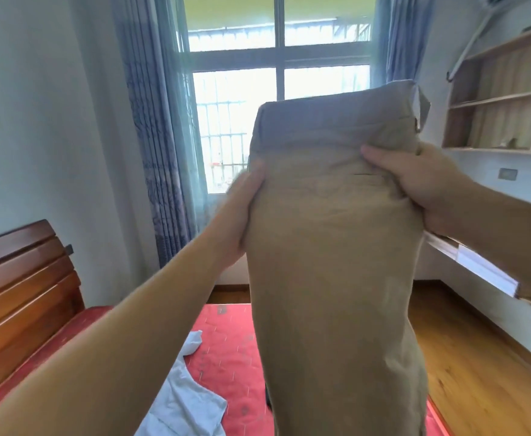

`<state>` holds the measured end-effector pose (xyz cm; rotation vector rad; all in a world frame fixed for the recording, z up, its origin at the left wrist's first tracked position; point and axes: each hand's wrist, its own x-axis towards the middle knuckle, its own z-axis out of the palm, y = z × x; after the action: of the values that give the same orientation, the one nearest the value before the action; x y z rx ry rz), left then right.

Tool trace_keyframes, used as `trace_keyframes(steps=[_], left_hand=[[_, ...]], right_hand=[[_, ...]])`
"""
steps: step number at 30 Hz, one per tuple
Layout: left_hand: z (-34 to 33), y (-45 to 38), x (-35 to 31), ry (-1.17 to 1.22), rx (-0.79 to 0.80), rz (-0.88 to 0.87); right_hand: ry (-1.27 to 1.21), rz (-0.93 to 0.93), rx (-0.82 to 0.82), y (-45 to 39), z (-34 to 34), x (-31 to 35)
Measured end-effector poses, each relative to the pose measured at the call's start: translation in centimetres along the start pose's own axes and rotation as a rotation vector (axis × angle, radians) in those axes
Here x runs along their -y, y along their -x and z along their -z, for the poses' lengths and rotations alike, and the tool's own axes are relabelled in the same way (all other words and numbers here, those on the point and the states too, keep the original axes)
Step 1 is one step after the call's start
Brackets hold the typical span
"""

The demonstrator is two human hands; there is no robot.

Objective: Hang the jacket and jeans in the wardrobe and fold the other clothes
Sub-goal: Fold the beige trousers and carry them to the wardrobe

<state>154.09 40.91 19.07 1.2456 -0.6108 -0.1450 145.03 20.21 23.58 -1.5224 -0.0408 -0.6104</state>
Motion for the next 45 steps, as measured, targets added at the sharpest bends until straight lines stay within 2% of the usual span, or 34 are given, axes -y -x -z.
trace_keyframes(steps=[3, 4, 6, 9, 11, 13, 15, 18, 21, 25, 27, 31, 32, 34, 36, 38, 42, 45], left_hand=[[0.3, 1.9, 3.0, 0.028, 0.089, 0.319], [0.3, 2.3, 3.9, -0.001, 0.129, 0.369], [0.1, 2.6, 4.9, -0.048, 0.17, 0.325], [-0.8, 2.7, 4.9, 0.038, 0.067, 0.246], [-1.1, 2.8, 5.5, 0.111, 0.024, 0.211], [-1.4, 3.0, 6.1, 0.132, -0.036, 0.218], [-1.5, 2.8, 6.9, 0.11, -0.074, 0.263], [-1.1, 2.4, 7.5, 0.114, -0.056, 0.376], [-0.1, 3.1, 8.7, 0.173, 0.026, 0.47], [0.0, 5.4, 10.9, -0.019, 0.194, 0.527], [-0.2, 5.4, 11.8, -0.011, 0.116, 0.472], [-0.2, 4.6, 12.2, 0.043, -0.031, 0.375], [0.0, 4.3, 12.3, 0.032, -0.058, 0.376], [0.4, 3.8, 12.2, 0.031, -0.082, 0.41], [0.6, 3.2, 11.5, 0.011, -0.034, 0.455], [0.6, 2.7, 10.7, -0.05, 0.031, 0.477], [1.2, 2.8, 11.1, -0.126, 0.024, 0.467], [2.5, 3.5, 12.3, -0.008, 0.022, 0.487]], right_hand=[[-0.033, -0.014, -0.048, -1.7, -0.5, 1.4], [-0.037, -0.04, -0.055, -2.3, -0.5, 1.9], [-0.075, -0.11, -0.033, -3.4, 0.0, 2.6], [-0.283, -0.178, 0.125, -2.3, 1.5, 0.9], [-0.418, -0.335, 0.316, 0.8, 2.7, -2.8], [-0.392, -0.53, 0.439, 4.4, 3.1, -6.5], [-0.281, -0.611, 0.377, 6.4, 3.2, -8.9], [-0.105, -0.615, 0.282, 6.6, 2.6, -10.0], [-0.115, -0.6, 0.2, 5.7, 2.4, -9.4], [-0.168, -0.523, 0.121, 4.9, 3.4, -9.6], [-0.176, -0.575, 0.161, 5.9, 4.5, -11.1], [-0.165, -0.765, 0.421, 9.4, 6.1, -14.9], [-0.159, -0.748, 0.411, 9.3, 6.4, -15.1], [-0.193, -0.684, 0.253, 7.9, 6.5, -14.6], [-0.253, -0.634, 0.103, 6.4, 6.3, -13.7], [-0.299, -0.577, 0.034, 5.9, 6.3, -14.0], [-0.194, -0.727, 0.214, 7.6, 5.5, -15.2], [-0.168, -0.66, 0.145, 5.9, 5.1, -14.4]])
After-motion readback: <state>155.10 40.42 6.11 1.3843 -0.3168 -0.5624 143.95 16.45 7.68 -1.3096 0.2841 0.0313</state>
